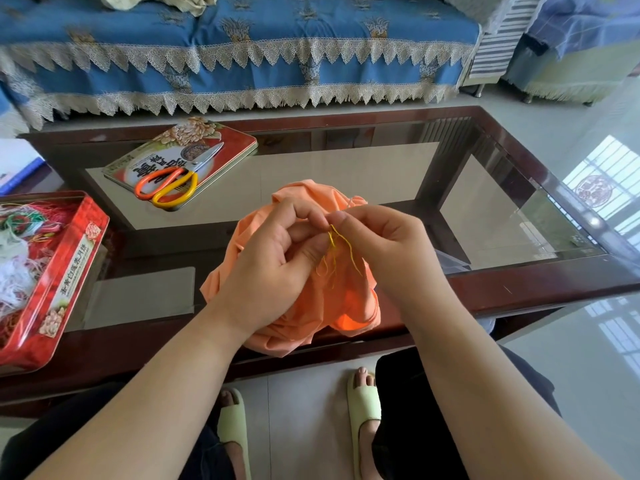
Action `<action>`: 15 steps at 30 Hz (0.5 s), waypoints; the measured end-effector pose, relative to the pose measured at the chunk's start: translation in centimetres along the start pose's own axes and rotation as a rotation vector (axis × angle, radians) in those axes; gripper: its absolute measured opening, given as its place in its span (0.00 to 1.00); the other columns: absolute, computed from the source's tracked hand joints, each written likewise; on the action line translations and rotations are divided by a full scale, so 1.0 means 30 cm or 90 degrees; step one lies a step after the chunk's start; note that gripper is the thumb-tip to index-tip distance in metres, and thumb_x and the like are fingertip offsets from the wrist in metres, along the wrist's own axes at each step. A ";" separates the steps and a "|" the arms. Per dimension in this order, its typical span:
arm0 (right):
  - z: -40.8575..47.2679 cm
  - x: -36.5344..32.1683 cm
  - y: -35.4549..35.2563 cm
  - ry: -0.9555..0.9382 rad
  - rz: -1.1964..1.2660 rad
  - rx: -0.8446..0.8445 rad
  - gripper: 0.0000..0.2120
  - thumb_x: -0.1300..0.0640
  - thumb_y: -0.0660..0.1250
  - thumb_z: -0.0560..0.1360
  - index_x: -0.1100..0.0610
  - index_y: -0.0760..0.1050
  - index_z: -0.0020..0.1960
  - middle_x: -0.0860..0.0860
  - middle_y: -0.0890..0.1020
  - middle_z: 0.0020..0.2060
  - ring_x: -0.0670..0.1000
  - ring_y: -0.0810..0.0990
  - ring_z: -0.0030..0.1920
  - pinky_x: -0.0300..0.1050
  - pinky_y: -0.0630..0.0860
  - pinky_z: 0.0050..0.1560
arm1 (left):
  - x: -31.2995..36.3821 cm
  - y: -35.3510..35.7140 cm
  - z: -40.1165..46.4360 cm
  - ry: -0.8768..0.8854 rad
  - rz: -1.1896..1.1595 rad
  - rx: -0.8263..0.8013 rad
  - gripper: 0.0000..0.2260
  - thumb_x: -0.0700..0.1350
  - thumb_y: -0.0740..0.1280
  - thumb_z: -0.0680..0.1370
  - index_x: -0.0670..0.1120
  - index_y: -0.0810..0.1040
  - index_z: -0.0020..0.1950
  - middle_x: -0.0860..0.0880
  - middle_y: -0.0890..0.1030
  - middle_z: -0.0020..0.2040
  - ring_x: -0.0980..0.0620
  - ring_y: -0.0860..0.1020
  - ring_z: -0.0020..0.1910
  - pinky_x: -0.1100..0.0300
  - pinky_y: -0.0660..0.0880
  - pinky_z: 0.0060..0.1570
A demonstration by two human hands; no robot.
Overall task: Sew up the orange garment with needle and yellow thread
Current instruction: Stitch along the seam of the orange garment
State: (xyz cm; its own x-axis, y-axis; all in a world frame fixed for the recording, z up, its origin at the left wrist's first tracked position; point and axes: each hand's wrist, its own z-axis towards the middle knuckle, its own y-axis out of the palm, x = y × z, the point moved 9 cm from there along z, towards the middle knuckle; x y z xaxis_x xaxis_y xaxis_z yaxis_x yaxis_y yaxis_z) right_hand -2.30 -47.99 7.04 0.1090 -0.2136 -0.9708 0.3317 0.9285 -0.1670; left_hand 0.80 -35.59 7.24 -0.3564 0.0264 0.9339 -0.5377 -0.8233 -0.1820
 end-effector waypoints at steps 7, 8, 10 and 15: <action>0.033 -0.081 -0.008 -0.089 -0.117 0.019 0.10 0.54 0.66 0.78 0.55 0.80 0.40 0.43 0.76 0.27 0.40 0.71 0.29 0.36 0.65 0.32 | -0.079 0.014 0.005 -0.172 -0.200 -0.022 0.08 0.43 0.65 0.75 0.47 0.75 0.53 0.50 0.84 0.40 0.54 0.81 0.39 0.62 0.78 0.42; 0.045 -0.105 -0.005 -0.102 -0.141 0.011 0.10 0.54 0.65 0.79 0.53 0.79 0.40 0.40 0.75 0.26 0.40 0.71 0.29 0.34 0.64 0.32 | -0.091 0.018 0.003 -0.198 -0.219 -0.025 0.08 0.43 0.65 0.74 0.46 0.76 0.53 0.48 0.83 0.39 0.53 0.80 0.38 0.62 0.78 0.41; 0.070 -0.152 0.012 -0.116 -0.141 -0.019 0.11 0.54 0.63 0.80 0.53 0.77 0.40 0.42 0.78 0.28 0.41 0.72 0.27 0.33 0.65 0.31 | -0.109 0.018 -0.003 -0.233 -0.235 -0.028 0.08 0.44 0.65 0.74 0.47 0.78 0.52 0.48 0.82 0.38 0.54 0.79 0.36 0.64 0.78 0.39; 0.166 -0.189 0.023 0.031 0.123 -0.066 0.13 0.55 0.53 0.84 0.59 0.67 0.43 0.55 0.83 0.32 0.51 0.74 0.20 0.37 0.66 0.19 | -0.120 0.021 -0.015 -0.254 -0.236 -0.048 0.06 0.46 0.67 0.72 0.52 0.84 0.44 0.51 0.83 0.40 0.57 0.79 0.40 0.67 0.76 0.42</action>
State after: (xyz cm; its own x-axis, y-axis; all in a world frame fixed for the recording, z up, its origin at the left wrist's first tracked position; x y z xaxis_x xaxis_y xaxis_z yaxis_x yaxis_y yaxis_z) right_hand 1.98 -47.66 13.29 0.1151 -0.0158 -0.9932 0.2105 0.9776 0.0089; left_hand 1.41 -35.95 3.62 0.1768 0.0776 0.9812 -0.6306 -0.7565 0.1734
